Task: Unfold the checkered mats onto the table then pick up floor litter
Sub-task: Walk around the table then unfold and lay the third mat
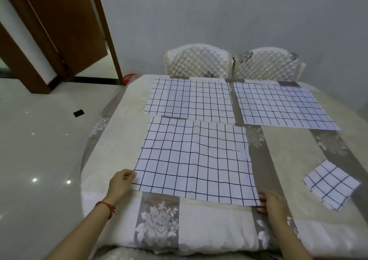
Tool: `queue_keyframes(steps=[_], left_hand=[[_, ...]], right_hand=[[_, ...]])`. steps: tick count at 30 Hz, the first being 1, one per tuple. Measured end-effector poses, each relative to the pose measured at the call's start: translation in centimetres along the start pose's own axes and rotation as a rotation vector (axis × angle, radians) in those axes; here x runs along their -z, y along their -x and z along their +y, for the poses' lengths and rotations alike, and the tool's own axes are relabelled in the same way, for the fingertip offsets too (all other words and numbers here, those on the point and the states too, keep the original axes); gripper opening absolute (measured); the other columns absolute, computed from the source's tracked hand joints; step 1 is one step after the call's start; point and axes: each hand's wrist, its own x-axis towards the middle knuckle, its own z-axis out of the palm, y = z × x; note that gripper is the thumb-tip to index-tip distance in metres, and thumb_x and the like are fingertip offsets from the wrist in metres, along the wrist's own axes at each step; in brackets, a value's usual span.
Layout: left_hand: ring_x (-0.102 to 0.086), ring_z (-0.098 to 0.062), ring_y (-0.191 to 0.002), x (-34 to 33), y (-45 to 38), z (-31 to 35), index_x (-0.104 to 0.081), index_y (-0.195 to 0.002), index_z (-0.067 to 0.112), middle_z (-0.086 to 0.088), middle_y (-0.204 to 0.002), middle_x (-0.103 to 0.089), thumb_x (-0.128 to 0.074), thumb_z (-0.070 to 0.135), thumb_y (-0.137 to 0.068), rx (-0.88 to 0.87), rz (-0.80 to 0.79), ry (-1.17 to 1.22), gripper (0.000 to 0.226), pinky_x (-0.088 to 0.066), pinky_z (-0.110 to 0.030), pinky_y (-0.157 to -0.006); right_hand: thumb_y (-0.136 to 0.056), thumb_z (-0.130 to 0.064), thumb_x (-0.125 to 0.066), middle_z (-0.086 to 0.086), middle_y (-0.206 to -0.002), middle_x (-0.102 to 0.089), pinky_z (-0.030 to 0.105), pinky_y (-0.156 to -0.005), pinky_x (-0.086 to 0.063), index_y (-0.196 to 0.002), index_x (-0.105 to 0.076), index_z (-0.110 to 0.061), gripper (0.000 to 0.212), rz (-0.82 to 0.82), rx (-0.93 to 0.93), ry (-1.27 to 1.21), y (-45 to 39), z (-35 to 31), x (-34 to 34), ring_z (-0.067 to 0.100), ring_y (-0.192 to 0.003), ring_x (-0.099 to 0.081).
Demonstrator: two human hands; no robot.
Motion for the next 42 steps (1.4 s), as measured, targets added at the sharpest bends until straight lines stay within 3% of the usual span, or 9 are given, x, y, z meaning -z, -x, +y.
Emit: queue_keyframes(steps=[3, 7, 10, 13, 16, 19, 34, 38, 42], left_hand=[[-0.059, -0.032, -0.096, -0.9, -1.7, 0.6, -0.065, -0.100, -0.001, -0.019, -0.104, -0.067, -0.054, 0.015, -0.088, -0.007, 0.053, -0.059, 0.022, -0.038, -0.029, -0.078], [-0.052, -0.043, -0.106, -2.6, -4.5, 2.1, -0.060, -0.107, -0.003, -0.029, -0.112, -0.058, -0.058, 0.021, -0.085, 0.047, 0.128, -0.182, 0.033, -0.044, -0.043, -0.087], [-0.042, -0.044, -0.108, -4.2, -5.7, 3.7, -0.052, -0.104, -0.007, -0.030, -0.117, -0.043, -0.061, 0.023, -0.082, 0.115, 0.124, -0.277, 0.038, -0.043, -0.047, -0.084], [-0.050, -0.046, -0.101, -5.1, -6.3, 4.6, -0.042, -0.110, -0.009, -0.031, -0.121, -0.039, -0.063, 0.013, -0.081, 0.224, 0.083, -0.227, 0.042, -0.044, -0.043, -0.076], [-0.055, -0.035, -0.079, -4.8, -6.5, 4.2, -0.048, -0.081, -0.001, -0.019, -0.084, -0.055, -0.059, 0.008, -0.079, 0.198, 0.063, -0.147, 0.014, -0.040, -0.033, -0.063], [-0.044, -0.026, -0.057, -3.4, -6.5, 2.6, -0.033, -0.053, 0.009, -0.008, -0.055, -0.041, -0.059, 0.010, -0.078, 0.148, 0.113, -0.127, 0.036, -0.027, -0.027, -0.050], [-0.030, -0.023, -0.050, -2.2, -5.0, 0.1, -0.024, -0.051, 0.013, -0.004, -0.047, -0.029, -0.060, 0.015, -0.082, 0.038, 0.153, -0.182, 0.048, -0.017, -0.027, -0.049], [-0.050, -0.032, -0.075, -2.4, -3.9, 0.9, -0.055, -0.076, 0.002, -0.016, -0.075, -0.054, -0.062, 0.012, -0.081, 0.073, 0.210, -0.204, 0.013, -0.038, -0.036, -0.064], [-0.038, -0.043, -0.122, -3.9, -3.9, 2.7, -0.049, -0.122, 0.000, -0.026, -0.129, -0.046, -0.069, 0.013, -0.074, -0.062, 0.288, -0.377, 0.053, -0.034, -0.054, -0.096]], right_hand=[[-0.085, -0.011, -0.045, 0.018, -0.080, -0.065, 0.041, -0.067, -0.049, -0.087, -0.064, 0.002, 0.023, 0.053, 0.065, 0.103, -0.9, -0.6, -0.9, 0.032, -0.069, -0.057], [-0.088, -0.015, -0.054, 0.017, -0.096, -0.063, 0.036, -0.082, -0.042, -0.105, -0.064, 0.001, 0.026, 0.075, 0.123, 0.191, -2.7, -1.3, -2.2, 0.036, -0.100, -0.059], [-0.086, -0.021, -0.059, 0.023, -0.096, -0.068, 0.040, -0.082, -0.048, -0.096, -0.067, 0.000, 0.026, 0.060, 0.141, 0.283, -4.8, -1.5, -3.4, 0.036, -0.092, -0.062], [-0.084, -0.016, -0.061, 0.019, -0.073, -0.063, 0.035, -0.070, -0.044, -0.070, -0.067, -0.003, 0.020, 0.067, 0.142, 0.320, -4.9, -2.1, -4.5, 0.030, -0.076, -0.059], [-0.084, -0.013, -0.061, 0.017, -0.071, -0.060, 0.031, -0.067, -0.038, -0.072, -0.067, -0.003, 0.017, 0.068, 0.152, 0.352, -4.8, -1.6, -5.2, 0.034, -0.077, -0.060], [-0.084, -0.015, -0.060, 0.016, -0.071, -0.058, 0.032, -0.067, -0.038, -0.063, -0.061, -0.010, 0.022, 0.064, 0.149, 0.385, -4.5, -1.0, -5.4, 0.033, -0.075, -0.058], [-0.086, -0.022, -0.055, 0.022, -0.086, -0.068, 0.033, -0.068, -0.042, -0.084, -0.065, -0.007, 0.018, 0.085, 0.210, 0.517, -4.2, 0.5, -4.6, 0.036, -0.080, -0.059], [-0.087, -0.025, -0.055, 0.020, -0.095, -0.064, 0.033, -0.069, -0.040, -0.092, -0.062, -0.005, 0.022, 0.122, 0.230, 0.619, -3.3, 0.0, -4.4, 0.033, -0.080, -0.055], [-0.085, -0.025, -0.059, 0.024, -0.112, -0.054, 0.045, -0.086, -0.040, -0.107, -0.056, -0.001, 0.033, 0.260, 0.451, 0.708, -2.2, -1.5, -5.8, 0.041, -0.100, -0.052]])
